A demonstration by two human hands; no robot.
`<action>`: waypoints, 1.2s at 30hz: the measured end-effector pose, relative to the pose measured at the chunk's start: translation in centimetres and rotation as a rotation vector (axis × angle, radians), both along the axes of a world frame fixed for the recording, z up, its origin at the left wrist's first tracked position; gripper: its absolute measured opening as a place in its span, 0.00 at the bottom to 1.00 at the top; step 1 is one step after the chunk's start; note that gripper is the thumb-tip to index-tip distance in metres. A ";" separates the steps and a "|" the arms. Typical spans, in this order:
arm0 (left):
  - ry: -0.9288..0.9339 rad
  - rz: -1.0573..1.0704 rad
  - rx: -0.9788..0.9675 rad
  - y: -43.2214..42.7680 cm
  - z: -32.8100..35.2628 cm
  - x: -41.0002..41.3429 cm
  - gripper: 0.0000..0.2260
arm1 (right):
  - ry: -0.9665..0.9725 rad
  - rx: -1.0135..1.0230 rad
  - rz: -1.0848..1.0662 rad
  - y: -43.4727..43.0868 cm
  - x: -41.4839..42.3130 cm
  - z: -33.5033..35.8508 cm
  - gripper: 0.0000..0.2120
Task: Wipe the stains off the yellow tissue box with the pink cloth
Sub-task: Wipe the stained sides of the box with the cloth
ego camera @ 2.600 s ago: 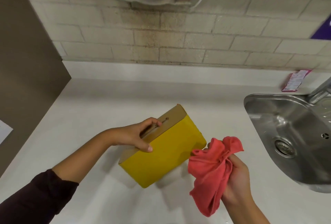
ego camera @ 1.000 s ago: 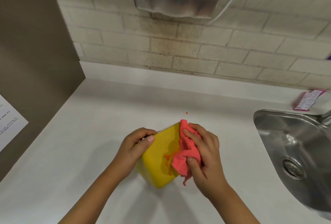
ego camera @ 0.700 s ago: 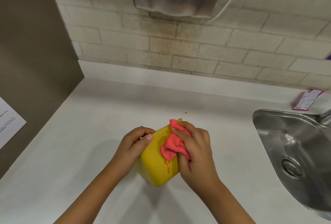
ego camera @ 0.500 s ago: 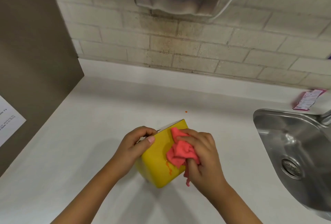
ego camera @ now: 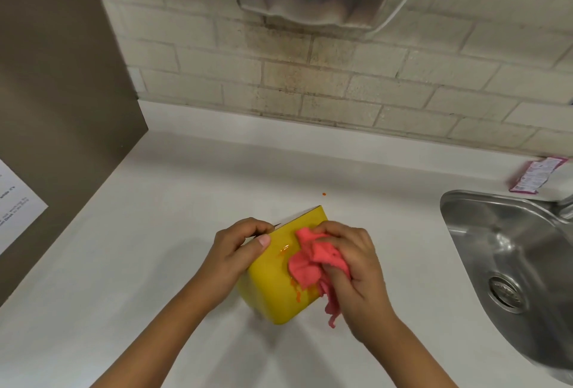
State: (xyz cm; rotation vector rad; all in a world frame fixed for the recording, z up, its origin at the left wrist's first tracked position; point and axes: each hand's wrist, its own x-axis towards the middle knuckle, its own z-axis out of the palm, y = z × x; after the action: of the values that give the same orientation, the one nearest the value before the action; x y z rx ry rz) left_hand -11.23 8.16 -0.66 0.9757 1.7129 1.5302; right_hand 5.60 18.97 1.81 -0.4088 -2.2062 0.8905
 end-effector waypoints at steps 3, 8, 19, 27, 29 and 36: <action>0.020 0.006 0.001 0.1 0.1 0.2 0.16 | 0.029 -0.140 -0.075 -0.6 -1.4 0.4 0.16; 0.010 0.005 0.014 0.0 0.3 0.2 0.13 | -0.133 0.061 0.018 -2.6 -1.4 0.2 0.15; -0.016 0.026 -0.009 0.0 0.3 -0.3 0.17 | -0.110 0.135 -0.068 -0.8 0.0 -0.7 0.19; 0.017 0.028 0.007 0.1 0.4 0.1 0.18 | -0.161 0.193 0.000 -3.5 -2.1 -0.4 0.26; 0.015 0.035 0.005 0.1 0.4 0.1 0.19 | -0.155 0.236 0.092 -2.9 -0.8 -0.9 0.25; 0.017 0.020 -0.009 0.0 0.1 -0.1 0.18 | -0.117 0.094 0.002 -0.2 -0.1 -0.4 0.26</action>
State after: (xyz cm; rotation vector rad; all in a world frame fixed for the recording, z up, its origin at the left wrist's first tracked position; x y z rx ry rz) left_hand -11.29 8.16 -0.53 0.9723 1.7448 1.5291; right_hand 5.55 18.80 1.37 -0.4233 -2.3451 0.7773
